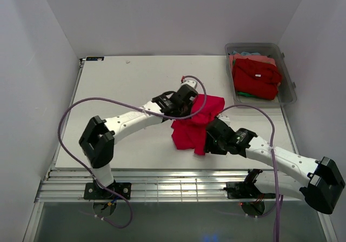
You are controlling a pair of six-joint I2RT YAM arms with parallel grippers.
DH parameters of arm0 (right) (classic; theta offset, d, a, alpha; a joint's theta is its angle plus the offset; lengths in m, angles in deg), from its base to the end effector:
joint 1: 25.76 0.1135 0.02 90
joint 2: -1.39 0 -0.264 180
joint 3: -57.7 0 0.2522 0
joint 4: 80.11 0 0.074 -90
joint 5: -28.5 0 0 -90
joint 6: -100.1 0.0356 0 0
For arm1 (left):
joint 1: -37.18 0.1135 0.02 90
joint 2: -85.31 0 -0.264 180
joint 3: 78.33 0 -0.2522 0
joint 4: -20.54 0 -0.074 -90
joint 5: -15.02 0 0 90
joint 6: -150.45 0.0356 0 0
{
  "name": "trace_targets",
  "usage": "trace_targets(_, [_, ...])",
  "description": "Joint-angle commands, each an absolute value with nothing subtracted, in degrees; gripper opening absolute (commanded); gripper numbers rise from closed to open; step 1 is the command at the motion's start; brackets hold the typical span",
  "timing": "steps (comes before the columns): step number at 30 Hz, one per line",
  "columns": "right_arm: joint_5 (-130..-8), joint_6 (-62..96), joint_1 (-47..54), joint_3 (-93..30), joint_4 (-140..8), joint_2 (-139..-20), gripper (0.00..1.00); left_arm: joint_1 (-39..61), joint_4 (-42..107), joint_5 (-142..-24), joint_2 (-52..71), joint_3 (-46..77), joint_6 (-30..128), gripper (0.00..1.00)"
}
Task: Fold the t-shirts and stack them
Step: Flatten out the tshirt
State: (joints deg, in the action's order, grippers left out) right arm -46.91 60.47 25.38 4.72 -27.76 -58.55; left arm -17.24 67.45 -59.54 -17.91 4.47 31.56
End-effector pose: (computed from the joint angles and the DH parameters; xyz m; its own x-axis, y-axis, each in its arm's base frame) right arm 0.1284 0.1450 0.2182 -0.8624 0.1176 -0.4924 -0.0137 0.9669 0.2549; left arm 0.2384 -0.3169 0.2576 -0.7401 0.2342 -0.6304 0.3803 0.9188 -0.1052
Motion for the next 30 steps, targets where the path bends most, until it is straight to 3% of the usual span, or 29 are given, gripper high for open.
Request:
trace_targets(1, [-47.2, 58.7, 25.7, 3.7, -34.0, -60.2, 0.53, -11.3, 69.1, -57.7, -7.7, 1.4, 34.3, 0.0])
trace_targets(14, [-49.0, 54.1, 25.8, 2.6, -43.9, -77.6, 0.51, -9.4, 70.5, -55.5, -2.8, 4.9, 34.6, 0.0])
trace_targets(16, [-48.6, 53.7, 25.8, 2.6, -43.9, -78.3, 0.43, -8.5, 70.8, -55.3, -2.1, 4.8, 34.8, 0.0])
trace_targets(17, [-48.3, 53.7, 25.8, 2.5, -43.8, -78.5, 0.33, -7.8, 71.0, -55.1, -1.7, 4.7, 35.0, 0.0])
trace_targets(23, [-46.2, 53.2, 25.8, 2.5, -39.2, -77.3, 0.11, -4.4, 72.1, -53.9, -0.3, 3.5, 35.5, 0.0])
trace_targets(30, [-32.3, 50.1, 25.3, -14.2, -16.5, -68.8, 0.08, 7.8, 77.0, -53.0, 0.1, -9.3, 38.6, 0.0])
